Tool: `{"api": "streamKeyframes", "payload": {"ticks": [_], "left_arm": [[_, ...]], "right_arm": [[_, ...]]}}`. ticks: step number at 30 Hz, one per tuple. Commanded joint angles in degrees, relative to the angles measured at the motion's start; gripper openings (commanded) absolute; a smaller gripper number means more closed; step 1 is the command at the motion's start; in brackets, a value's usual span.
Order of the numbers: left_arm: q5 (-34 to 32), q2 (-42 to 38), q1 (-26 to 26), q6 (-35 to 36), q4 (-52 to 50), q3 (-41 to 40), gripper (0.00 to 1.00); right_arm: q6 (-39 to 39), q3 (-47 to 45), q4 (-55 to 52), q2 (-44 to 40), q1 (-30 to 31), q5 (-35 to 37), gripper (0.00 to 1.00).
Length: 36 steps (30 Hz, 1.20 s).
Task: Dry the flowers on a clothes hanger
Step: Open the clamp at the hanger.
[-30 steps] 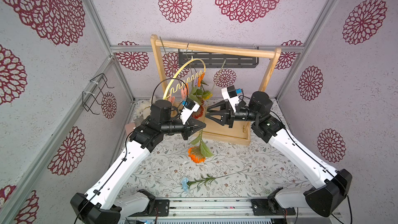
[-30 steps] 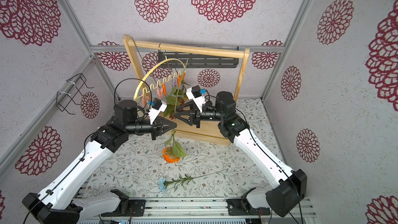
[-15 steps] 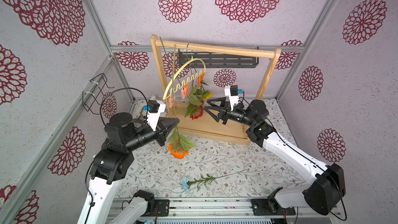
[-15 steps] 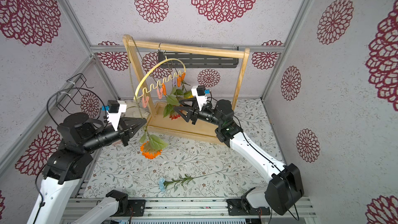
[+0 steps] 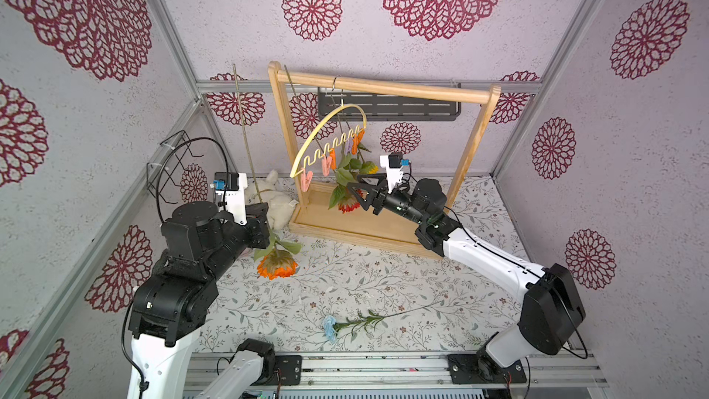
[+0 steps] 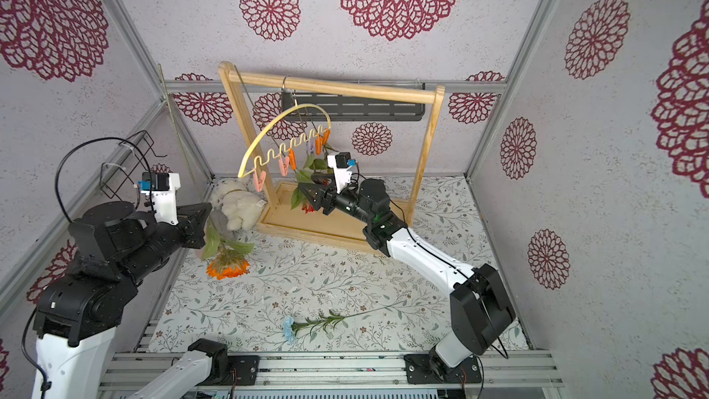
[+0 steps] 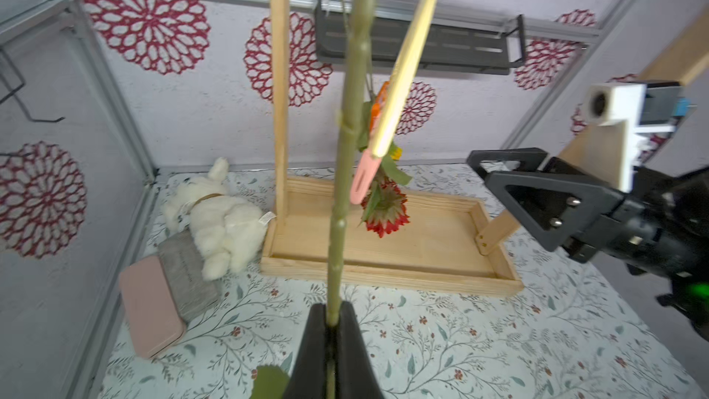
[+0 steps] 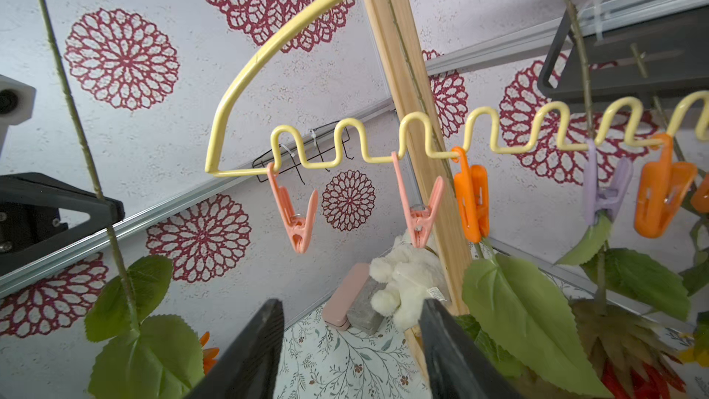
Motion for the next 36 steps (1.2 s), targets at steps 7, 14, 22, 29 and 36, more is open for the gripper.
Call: {"api": "streamKeyframes", "payload": {"ticks": [7,14,22,29,36], "left_arm": [[2.23,8.1,10.66,-4.36,8.33,-4.97,0.0],[14.4,16.61,11.08,-3.78,20.55,-5.99,0.0],[22.73,20.55,11.4,-5.54,36.74,-11.4,0.0],[28.03,24.08,11.57,-7.56,45.07,-11.77,0.0],[30.5,26.63,11.92,-10.09,50.97,-12.32,0.0]], "right_arm": [[-2.51,10.06,-2.36,6.05,0.82,4.19,0.68],[-2.24,19.1,-6.13,13.08,-0.06,2.05,0.69],[-2.23,28.18,-9.63,20.08,-2.03,-0.3,0.69],[-1.6,34.66,-11.0,24.46,-2.88,-4.62,0.69],[-1.07,36.49,-10.29,26.01,-2.79,-9.09,0.67]]}}
